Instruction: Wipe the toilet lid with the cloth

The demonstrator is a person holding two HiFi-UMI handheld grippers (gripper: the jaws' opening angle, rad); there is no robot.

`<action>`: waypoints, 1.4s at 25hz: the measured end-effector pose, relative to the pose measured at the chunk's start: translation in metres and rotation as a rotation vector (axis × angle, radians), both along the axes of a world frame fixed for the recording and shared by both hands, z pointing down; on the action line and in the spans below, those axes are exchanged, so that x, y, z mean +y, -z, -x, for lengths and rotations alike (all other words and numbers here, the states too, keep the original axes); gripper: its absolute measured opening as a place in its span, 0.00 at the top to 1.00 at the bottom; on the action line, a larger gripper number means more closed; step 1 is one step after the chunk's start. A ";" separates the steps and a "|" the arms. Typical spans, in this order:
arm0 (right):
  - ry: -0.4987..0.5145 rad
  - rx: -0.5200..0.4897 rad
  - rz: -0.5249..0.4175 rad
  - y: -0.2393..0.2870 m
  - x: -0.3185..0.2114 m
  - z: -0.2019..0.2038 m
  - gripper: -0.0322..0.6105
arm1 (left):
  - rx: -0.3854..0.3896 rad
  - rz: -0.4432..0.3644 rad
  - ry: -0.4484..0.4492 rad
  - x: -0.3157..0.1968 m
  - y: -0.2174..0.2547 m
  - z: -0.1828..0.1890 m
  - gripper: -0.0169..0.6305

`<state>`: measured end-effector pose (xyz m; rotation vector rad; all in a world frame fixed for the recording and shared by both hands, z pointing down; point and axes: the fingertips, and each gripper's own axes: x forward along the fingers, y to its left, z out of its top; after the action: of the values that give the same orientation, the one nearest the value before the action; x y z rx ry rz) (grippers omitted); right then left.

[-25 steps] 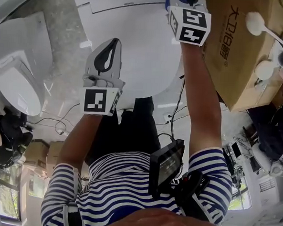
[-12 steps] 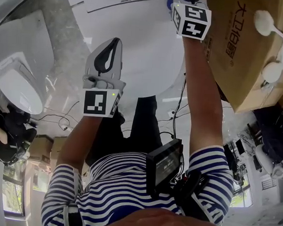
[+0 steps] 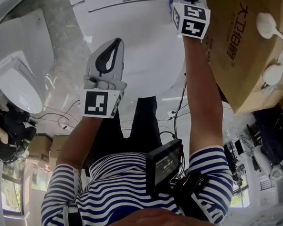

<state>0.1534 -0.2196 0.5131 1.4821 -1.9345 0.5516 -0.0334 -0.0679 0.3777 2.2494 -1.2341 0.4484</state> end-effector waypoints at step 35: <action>0.218 -0.126 0.015 0.009 0.027 0.231 0.77 | 0.023 -0.007 0.120 0.008 0.005 0.101 0.97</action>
<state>-0.0781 -0.1927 0.5041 1.2326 -2.1513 0.5700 -0.1348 -0.0594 0.3723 2.1651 -1.3519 0.3719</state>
